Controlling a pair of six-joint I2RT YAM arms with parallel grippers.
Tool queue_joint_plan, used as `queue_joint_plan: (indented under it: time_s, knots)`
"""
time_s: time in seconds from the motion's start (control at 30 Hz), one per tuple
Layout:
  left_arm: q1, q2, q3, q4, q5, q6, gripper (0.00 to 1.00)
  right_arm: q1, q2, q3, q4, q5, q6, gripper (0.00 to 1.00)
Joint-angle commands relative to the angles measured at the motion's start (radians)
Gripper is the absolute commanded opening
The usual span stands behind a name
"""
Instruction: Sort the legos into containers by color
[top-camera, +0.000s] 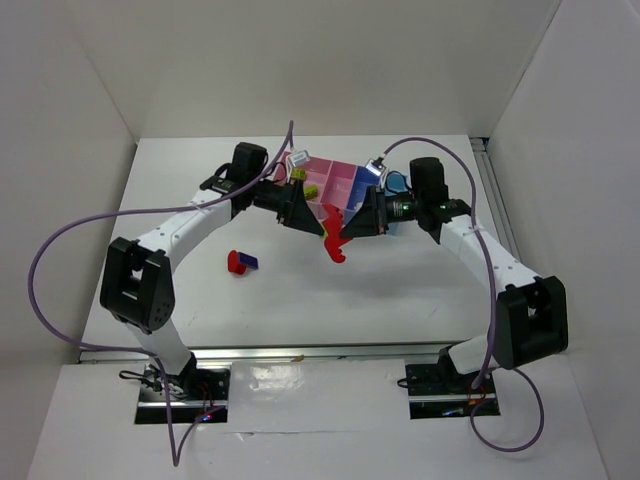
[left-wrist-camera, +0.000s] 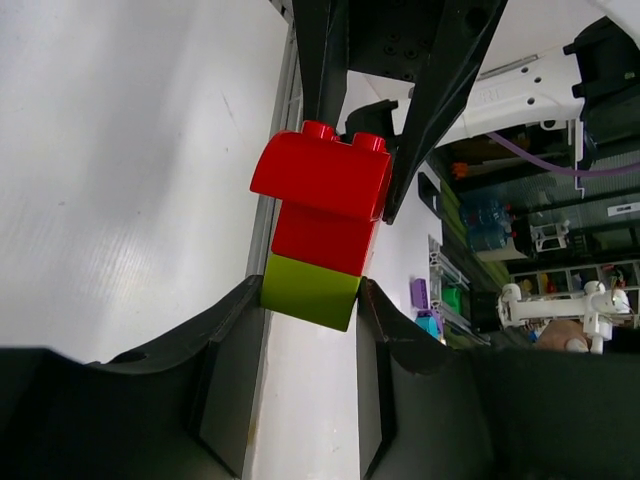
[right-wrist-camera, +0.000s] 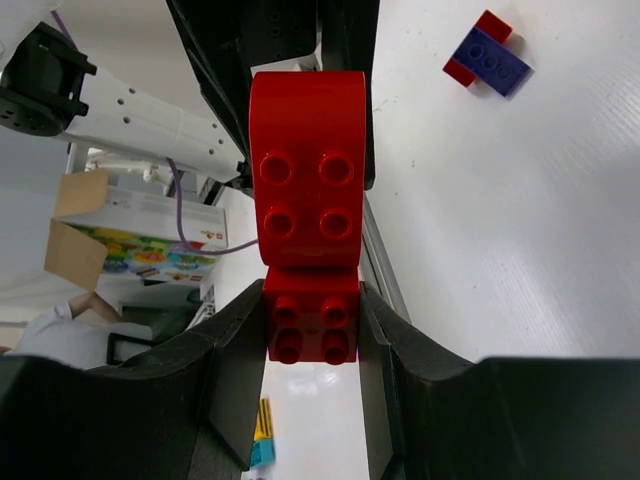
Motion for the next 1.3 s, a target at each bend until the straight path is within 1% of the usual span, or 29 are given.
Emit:
queue_joint_plan:
  time_s: [0.0,0.03,0.17,0.2,0.23,0.33,0.5,0.57,0.63,0.67,0.77,0.8,0.87,0.9,1.0,1.1,1.13,1.2,1.27]
  knots:
    - [0.001,0.009,0.01,0.112,0.098,-0.064,0.0,-0.023,-0.016,-0.01,0.016,0.04,-0.021,0.24]
    - [0.011,0.009,0.01,0.139,0.099,-0.065,0.0,-0.034,-0.016,-0.02,0.016,0.04,-0.021,0.24]
    - [0.057,0.009,0.01,0.117,0.088,-0.059,0.0,-0.118,-0.046,-0.031,-0.013,0.029,-0.035,0.23]
    - [0.068,0.009,0.01,0.117,0.076,-0.058,0.0,-0.134,-0.046,-0.031,-0.022,0.029,-0.047,0.22]
    - [0.077,0.009,0.01,0.103,0.067,-0.058,0.0,-0.149,-0.056,-0.031,-0.032,0.069,-0.047,0.2]
    - [0.097,0.021,0.001,0.094,0.056,-0.058,0.0,-0.207,-0.079,-0.058,-0.001,0.078,-0.034,0.2]
    - [0.097,0.03,0.011,0.094,0.033,-0.071,0.0,-0.221,-0.079,-0.067,-0.036,0.13,-0.041,0.2]
    - [0.097,0.03,0.02,0.094,0.021,-0.071,0.0,-0.221,-0.079,-0.055,-0.047,0.187,-0.041,0.2]
    - [0.107,0.04,0.021,0.085,0.02,-0.08,0.0,-0.221,-0.079,-0.026,-0.076,0.256,-0.041,0.21]
    - [0.12,0.04,0.021,0.085,-0.001,-0.08,0.0,-0.221,-0.079,-0.011,-0.085,0.36,-0.041,0.22]
    - [0.149,0.04,0.01,0.085,-0.012,-0.1,0.0,-0.221,-0.059,0.057,-0.119,0.518,-0.003,0.22]
    - [0.162,0.04,0.01,0.085,-0.022,-0.1,0.0,-0.212,-0.034,0.095,-0.128,0.626,-0.003,0.22]
    - [0.162,0.03,0.01,0.085,-0.035,-0.109,0.0,-0.201,-0.011,0.132,-0.164,0.722,0.008,0.22]
    - [0.162,0.03,0.01,0.085,-0.044,-0.109,0.0,-0.189,-0.002,0.149,-0.176,0.827,0.02,0.22]
    - [0.162,0.02,0.01,0.066,-0.071,-0.109,0.0,-0.18,0.041,0.21,-0.211,0.998,0.034,0.22]
    - [0.162,0.03,0.01,0.066,-0.072,-0.118,0.0,-0.18,0.125,0.294,-0.23,1.074,0.034,0.22]
    - [0.162,0.03,0.01,0.066,-0.072,-0.118,0.0,-0.18,0.172,0.311,-0.23,1.074,0.034,0.22]
    - [0.162,0.039,0.022,0.066,-0.072,-0.127,0.0,-0.171,0.21,0.334,-0.23,1.103,0.02,0.22]
    - [0.162,0.04,0.031,0.066,-0.082,-0.128,0.0,-0.151,0.248,0.344,-0.205,1.131,0.02,0.24]
